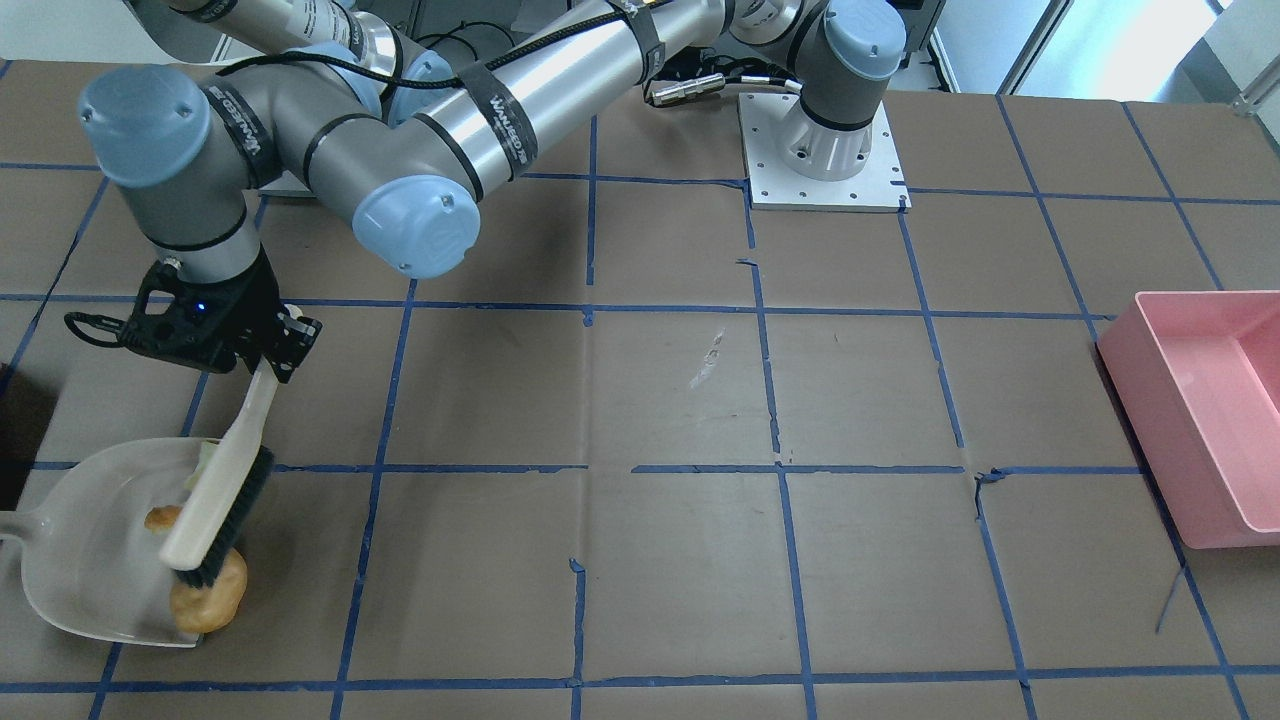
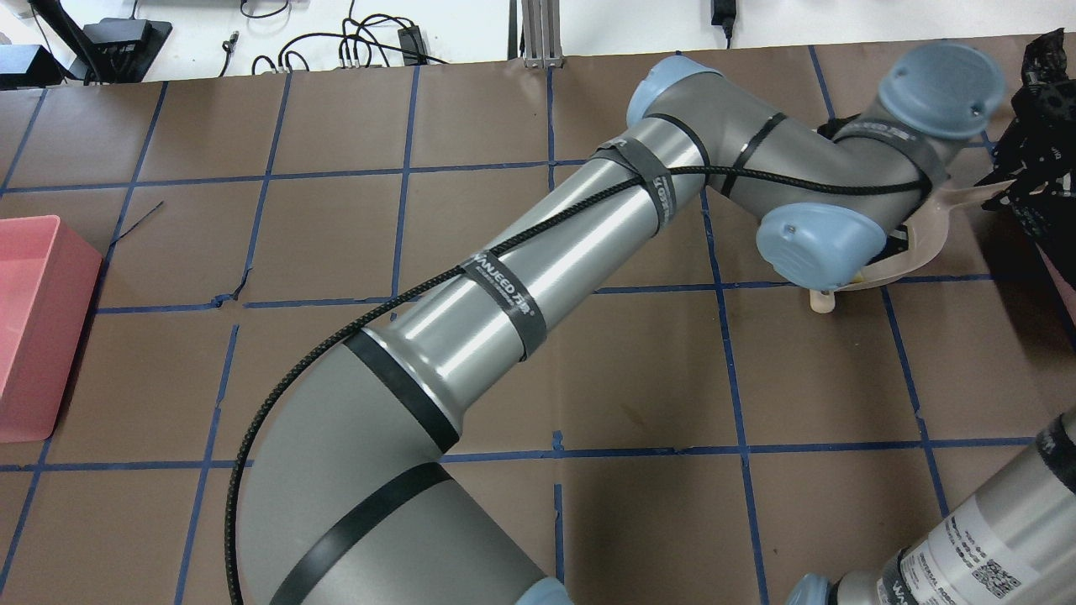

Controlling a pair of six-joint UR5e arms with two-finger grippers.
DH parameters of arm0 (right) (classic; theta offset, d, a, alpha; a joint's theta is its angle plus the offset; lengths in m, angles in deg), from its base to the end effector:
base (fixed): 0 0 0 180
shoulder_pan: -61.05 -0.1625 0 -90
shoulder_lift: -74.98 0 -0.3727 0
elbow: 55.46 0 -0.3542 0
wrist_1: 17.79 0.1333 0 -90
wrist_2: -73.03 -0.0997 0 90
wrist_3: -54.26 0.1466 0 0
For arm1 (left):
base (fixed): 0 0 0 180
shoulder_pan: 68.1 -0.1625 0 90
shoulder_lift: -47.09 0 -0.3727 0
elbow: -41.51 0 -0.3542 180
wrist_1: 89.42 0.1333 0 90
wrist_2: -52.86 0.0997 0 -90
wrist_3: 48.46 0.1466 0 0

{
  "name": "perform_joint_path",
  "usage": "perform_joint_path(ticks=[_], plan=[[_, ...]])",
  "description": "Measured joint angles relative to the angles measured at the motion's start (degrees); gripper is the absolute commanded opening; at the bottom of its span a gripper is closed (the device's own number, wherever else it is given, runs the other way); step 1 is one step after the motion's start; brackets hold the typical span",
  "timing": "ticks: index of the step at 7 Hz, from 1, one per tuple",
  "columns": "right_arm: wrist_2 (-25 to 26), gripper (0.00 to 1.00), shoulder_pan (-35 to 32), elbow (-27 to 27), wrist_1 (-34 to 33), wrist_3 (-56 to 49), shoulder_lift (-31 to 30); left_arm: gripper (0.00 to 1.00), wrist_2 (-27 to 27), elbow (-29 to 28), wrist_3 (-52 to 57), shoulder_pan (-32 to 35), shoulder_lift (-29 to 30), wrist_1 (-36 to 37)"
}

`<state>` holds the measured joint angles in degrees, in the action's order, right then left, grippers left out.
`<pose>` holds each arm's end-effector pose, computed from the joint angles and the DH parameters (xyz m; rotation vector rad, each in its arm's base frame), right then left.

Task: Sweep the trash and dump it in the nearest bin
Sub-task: 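Sweep the trash into the dustpan with the brush in the left gripper, then sweep the remaining trash chunks into the dustpan with the left gripper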

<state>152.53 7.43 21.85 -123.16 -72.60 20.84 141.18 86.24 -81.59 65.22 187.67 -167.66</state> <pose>-0.2408 -0.5966 0.1688 -2.0965 2.1052 -0.2406 -0.6189 -0.4557 0.2320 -0.2731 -3.0348 0.1072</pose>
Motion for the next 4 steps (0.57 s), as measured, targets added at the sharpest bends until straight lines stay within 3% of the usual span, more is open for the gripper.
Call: perform_joint_path(ticks=[4], plan=[[0.1,0.00,-0.9,0.1,0.0,0.0,0.2,0.00,0.0,-0.7,2.3,-3.6,5.9,2.5]])
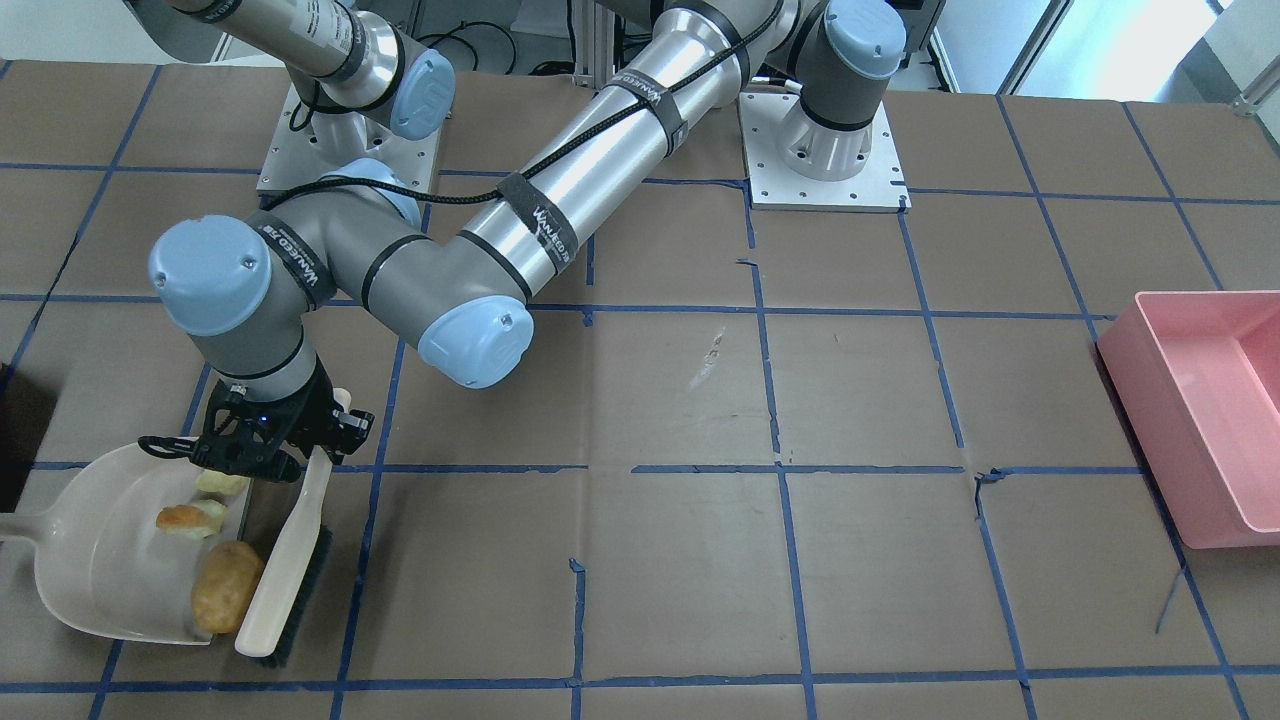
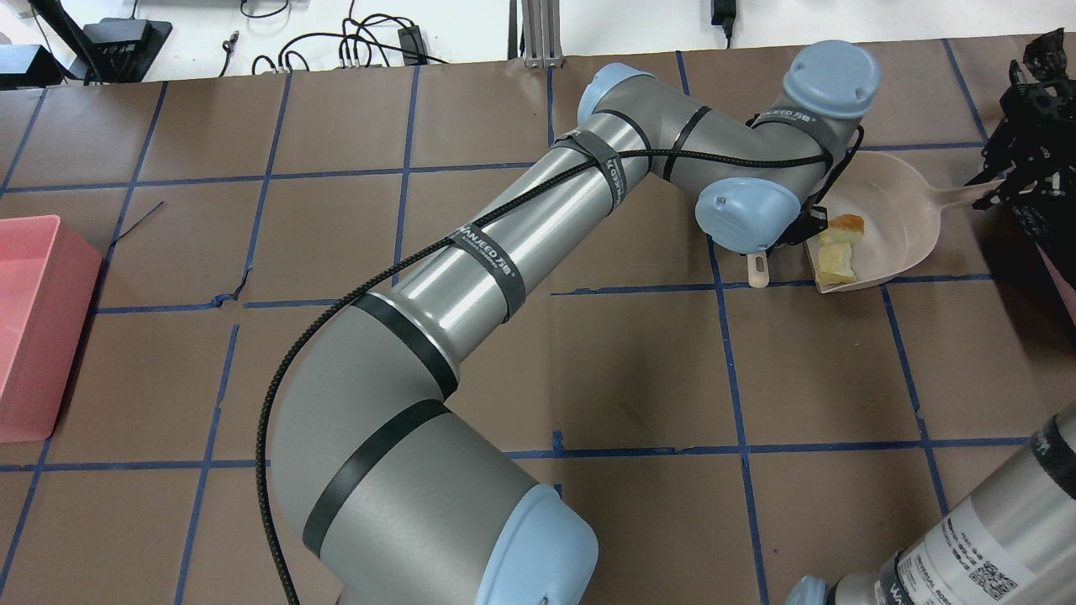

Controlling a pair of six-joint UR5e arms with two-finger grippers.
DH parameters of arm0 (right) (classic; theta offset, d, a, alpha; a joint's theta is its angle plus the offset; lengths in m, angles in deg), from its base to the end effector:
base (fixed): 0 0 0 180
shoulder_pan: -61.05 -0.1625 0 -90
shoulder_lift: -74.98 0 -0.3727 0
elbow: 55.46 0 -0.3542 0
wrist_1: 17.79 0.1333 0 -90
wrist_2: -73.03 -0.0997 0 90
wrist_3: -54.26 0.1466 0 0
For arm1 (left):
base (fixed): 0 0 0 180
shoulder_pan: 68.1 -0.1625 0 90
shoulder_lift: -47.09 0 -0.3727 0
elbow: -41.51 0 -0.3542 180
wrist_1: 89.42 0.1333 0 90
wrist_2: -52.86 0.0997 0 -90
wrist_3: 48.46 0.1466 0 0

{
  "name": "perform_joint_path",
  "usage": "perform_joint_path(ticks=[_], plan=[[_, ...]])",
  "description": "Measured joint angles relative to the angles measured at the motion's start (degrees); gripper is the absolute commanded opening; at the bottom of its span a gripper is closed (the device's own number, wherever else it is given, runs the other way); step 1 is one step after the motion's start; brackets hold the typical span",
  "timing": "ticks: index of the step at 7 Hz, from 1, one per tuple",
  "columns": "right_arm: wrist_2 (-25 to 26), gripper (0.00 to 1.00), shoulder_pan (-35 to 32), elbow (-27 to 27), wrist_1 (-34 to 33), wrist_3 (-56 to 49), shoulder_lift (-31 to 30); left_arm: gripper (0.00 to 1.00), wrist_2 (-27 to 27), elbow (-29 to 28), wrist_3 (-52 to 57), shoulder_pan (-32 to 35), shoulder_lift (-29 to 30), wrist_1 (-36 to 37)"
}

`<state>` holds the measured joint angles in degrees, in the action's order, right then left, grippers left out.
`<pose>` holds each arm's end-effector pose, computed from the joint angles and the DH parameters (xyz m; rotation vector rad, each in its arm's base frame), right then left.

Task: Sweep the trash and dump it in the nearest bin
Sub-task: 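Sweep the remaining trash chunks into the dustpan with the left gripper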

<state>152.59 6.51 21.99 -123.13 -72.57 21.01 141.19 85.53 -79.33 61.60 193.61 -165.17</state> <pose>-0.2309 -0.5997 0.1659 -2.1076 2.0847 -0.2351 -0.5965 -0.5031 0.1635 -0.2385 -3.0707 0.0555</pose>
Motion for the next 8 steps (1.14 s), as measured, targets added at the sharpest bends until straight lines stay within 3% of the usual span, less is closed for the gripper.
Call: perform_joint_path(ticks=[4,8], plan=[[-0.1,0.00,0.0,0.0,0.1,0.0,0.0,0.00,-0.1,-0.7,-1.1,1.1,2.2,2.4],[0.1,0.00,0.0,0.1,0.0,-0.2,0.0,0.00,0.0,-5.0,-4.4,5.1,2.1,2.4]])
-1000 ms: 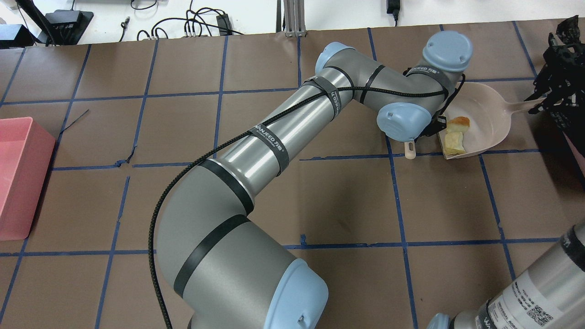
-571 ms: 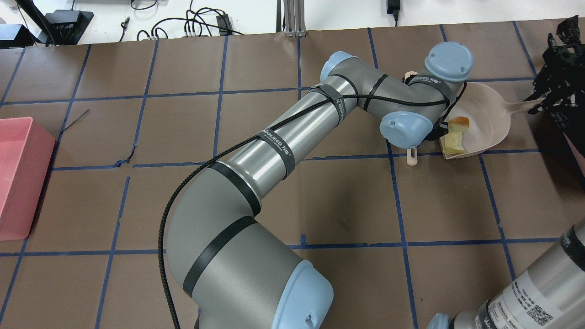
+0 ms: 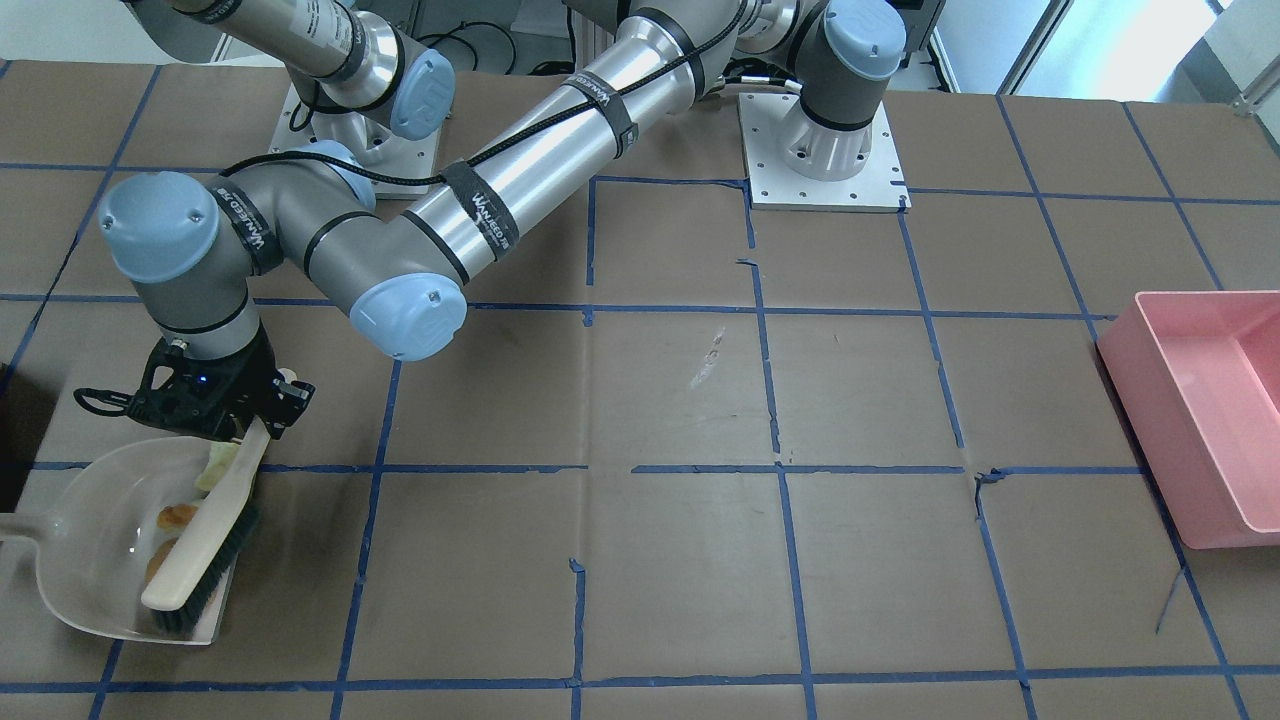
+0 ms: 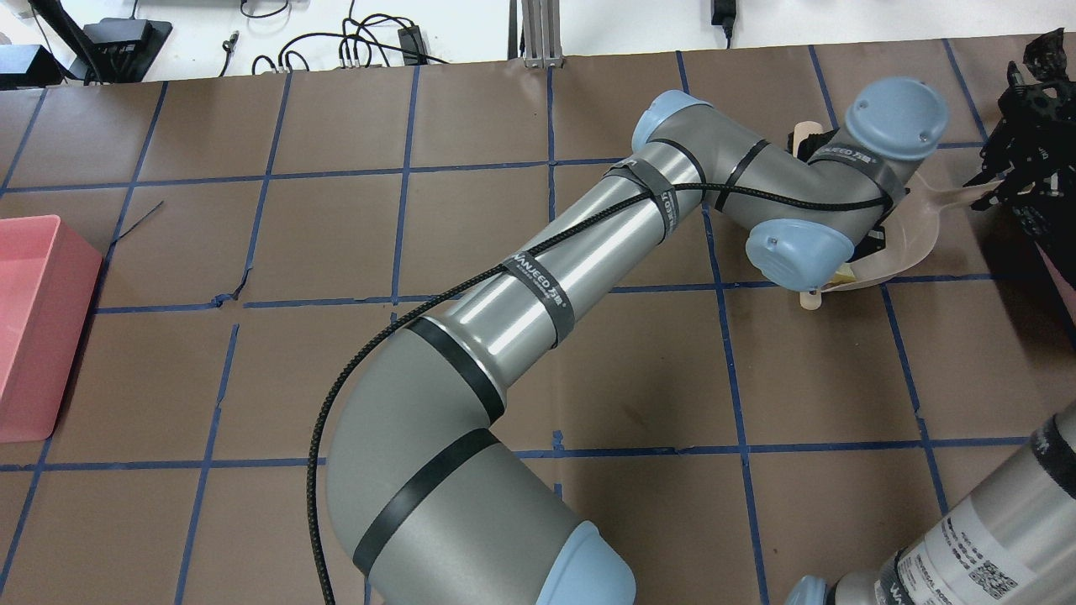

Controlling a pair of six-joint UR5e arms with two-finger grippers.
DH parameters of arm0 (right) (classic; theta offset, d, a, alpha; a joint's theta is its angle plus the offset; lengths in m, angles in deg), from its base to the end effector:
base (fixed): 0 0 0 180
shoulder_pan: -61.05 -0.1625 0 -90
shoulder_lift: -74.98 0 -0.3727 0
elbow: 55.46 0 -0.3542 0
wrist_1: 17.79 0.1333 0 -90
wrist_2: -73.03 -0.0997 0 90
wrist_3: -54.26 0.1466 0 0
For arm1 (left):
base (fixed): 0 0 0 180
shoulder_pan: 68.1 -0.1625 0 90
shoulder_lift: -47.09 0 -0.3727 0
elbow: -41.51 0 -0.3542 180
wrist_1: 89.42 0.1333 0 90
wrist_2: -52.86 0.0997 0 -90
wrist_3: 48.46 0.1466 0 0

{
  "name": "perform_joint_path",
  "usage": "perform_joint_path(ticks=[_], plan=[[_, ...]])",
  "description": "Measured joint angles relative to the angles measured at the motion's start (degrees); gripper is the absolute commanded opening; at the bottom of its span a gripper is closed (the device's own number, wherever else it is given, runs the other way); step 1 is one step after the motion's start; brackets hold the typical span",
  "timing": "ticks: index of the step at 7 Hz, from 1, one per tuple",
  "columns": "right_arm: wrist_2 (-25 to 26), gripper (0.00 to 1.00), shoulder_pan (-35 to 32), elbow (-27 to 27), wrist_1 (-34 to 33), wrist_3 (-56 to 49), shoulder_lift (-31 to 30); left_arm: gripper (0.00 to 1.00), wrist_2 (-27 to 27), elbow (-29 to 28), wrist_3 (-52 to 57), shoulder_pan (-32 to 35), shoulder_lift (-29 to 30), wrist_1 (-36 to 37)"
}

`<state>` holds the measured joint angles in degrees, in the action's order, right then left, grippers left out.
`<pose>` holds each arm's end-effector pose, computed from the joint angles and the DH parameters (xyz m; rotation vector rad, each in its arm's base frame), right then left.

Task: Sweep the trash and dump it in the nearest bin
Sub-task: 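Sweep the remaining trash chunks into the dustpan with the left gripper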

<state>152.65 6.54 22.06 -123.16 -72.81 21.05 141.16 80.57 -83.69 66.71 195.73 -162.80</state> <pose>-0.2311 -0.5992 0.1650 -2.1108 2.0804 -0.2338 -0.6547 -0.4638 0.1797 -0.2552 -3.0042 0.1513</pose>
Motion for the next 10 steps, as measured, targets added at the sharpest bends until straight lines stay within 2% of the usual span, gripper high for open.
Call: perform_joint_path(ticks=[3,6,8,10], plan=[[0.0,0.00,0.1,-0.1,0.4,-0.7,-0.2,0.00,0.3,-2.3,-1.0,2.8,-0.2,-0.6],[-2.0,0.00,0.8,-0.2,0.5,-0.9,0.0,0.00,2.2,0.4,4.9,1.8,-5.6,-9.3],[-7.8,0.00,3.4,-0.5,3.6,-0.9,-0.1,0.00,1.9,9.2,8.0,-4.2,-13.1,-13.0],[-15.6,0.00,6.5,-1.0,10.8,-0.8,-1.2,0.00,1.7,21.6,9.8,-10.5,-21.1,-13.3]])
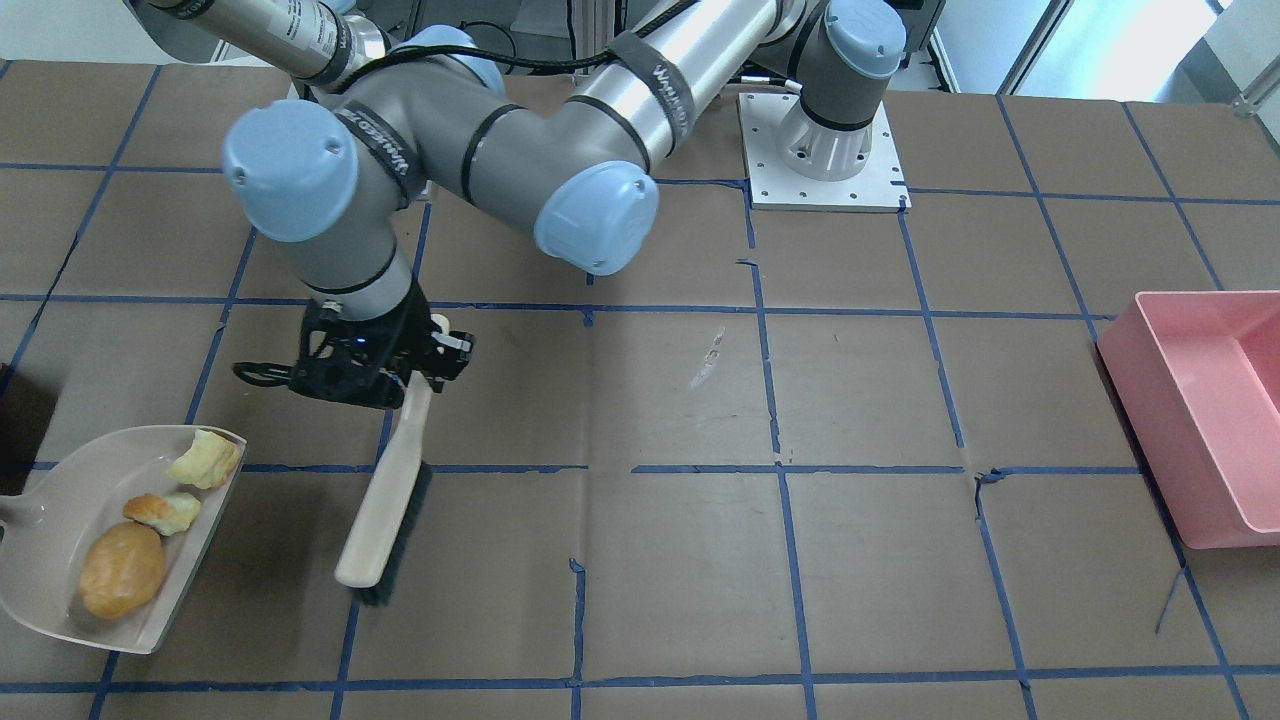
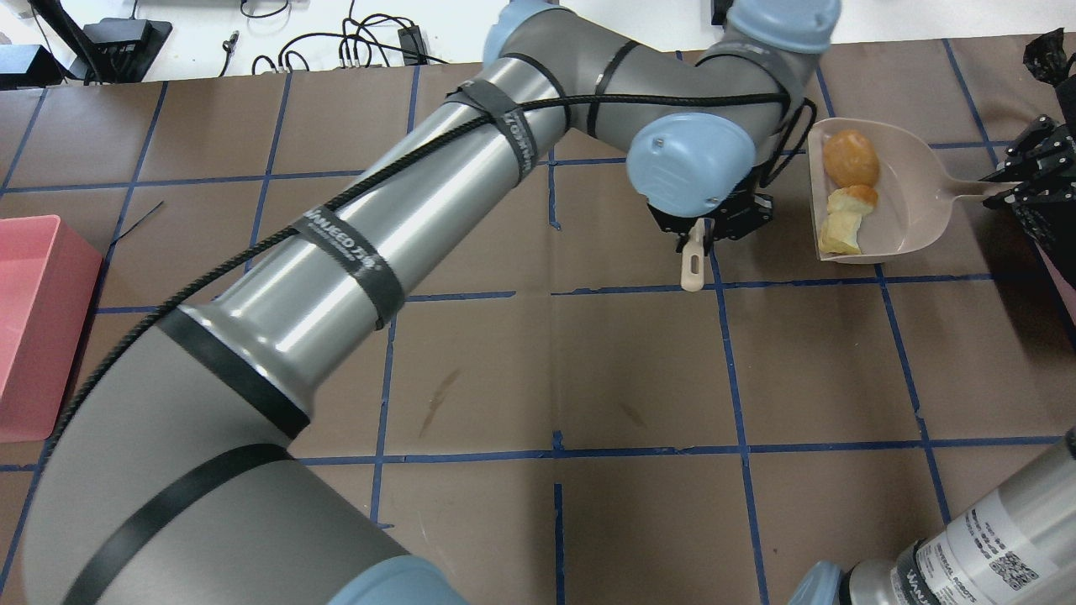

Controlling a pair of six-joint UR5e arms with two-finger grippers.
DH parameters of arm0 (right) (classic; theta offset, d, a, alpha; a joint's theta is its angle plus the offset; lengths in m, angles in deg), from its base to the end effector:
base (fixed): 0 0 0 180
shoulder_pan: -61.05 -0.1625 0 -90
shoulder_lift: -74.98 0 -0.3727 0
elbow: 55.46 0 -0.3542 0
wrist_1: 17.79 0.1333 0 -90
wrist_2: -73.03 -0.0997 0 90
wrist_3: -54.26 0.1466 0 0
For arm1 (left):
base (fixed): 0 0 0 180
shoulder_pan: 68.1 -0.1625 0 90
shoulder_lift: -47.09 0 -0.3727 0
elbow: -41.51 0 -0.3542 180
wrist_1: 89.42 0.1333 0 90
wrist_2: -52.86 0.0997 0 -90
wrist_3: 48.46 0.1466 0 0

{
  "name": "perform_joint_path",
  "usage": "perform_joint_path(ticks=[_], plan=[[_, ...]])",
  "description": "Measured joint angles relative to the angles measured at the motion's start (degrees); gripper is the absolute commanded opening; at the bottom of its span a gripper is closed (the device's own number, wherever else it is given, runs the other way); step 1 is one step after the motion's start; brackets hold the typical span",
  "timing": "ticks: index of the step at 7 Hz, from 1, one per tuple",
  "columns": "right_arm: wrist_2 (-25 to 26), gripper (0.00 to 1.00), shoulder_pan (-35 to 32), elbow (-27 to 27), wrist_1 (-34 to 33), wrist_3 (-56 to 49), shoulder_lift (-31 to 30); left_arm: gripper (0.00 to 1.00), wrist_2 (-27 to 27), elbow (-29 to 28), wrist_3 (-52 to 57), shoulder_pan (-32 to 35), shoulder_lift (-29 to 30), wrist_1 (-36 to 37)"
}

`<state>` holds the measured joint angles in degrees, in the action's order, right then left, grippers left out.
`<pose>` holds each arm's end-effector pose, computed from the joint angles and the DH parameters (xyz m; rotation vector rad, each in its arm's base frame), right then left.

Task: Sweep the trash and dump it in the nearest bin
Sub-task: 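Sweep the remaining trash chunks into the dustpan with the left gripper, then tip the dustpan over the bin with the right gripper while the left withdraws the brush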

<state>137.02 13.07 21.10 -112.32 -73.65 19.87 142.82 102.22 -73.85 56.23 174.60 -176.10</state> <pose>-0.2548 -0.5779 0.1836 -1.8043 2.0773 -0.5968 -0.4848 -0.4734 0.2529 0.2414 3.0881 0.1155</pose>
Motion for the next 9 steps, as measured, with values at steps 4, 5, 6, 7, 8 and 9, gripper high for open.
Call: perform_joint_path(ticks=[4,5,6,7,8,9], plan=[[-9.6,0.00,6.0,-0.4,10.7,2.6,-6.2,0.00,0.1,25.9,2.8,-6.3,-16.2,0.8],[-8.2,0.00,8.0,-1.4,11.0,3.6,-7.1,0.00,-0.5,31.4,2.6,-6.6,-20.4,1.0],[-5.8,0.00,10.2,-3.9,11.4,4.2,-7.5,0.00,-2.1,35.7,1.8,-6.5,-24.0,1.0],[-2.5,0.00,12.6,-7.7,12.4,4.5,-7.2,0.00,-4.2,39.5,-0.4,-6.2,-26.9,1.1],[0.5,0.00,14.8,-11.5,13.5,4.5,-6.5,0.00,-5.7,42.4,-2.8,-5.3,-28.4,1.9],[3.4,0.00,17.3,-15.2,13.8,4.3,-5.2,0.00,-6.6,45.2,-4.3,-3.7,-29.1,4.7]])
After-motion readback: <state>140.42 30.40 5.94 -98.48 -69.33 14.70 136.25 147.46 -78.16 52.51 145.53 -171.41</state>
